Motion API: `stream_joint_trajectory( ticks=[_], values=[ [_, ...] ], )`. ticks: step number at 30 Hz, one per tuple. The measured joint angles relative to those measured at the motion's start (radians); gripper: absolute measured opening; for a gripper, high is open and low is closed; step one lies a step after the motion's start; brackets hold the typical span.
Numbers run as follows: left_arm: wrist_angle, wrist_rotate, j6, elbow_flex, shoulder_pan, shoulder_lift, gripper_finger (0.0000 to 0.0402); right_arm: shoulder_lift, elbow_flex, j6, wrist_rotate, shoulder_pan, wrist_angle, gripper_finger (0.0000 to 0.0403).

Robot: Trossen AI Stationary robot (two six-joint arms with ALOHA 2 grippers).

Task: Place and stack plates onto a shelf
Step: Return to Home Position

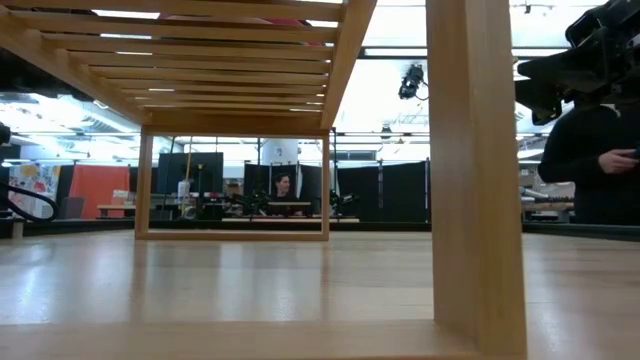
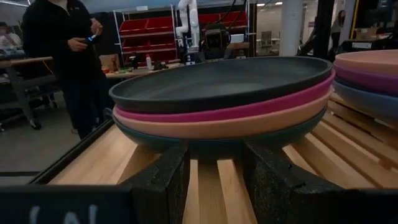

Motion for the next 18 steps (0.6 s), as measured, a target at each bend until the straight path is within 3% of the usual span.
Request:
stream_joint_trajectory(
  ticks=[18],
  values=[
    [-0.05, -0.014, 0.023, 0.0, 0.0, 0.0, 0.0146, 0.0, 0.0, 0.0, 0.0, 0.0, 0.0, 0.0233]
  ],
)
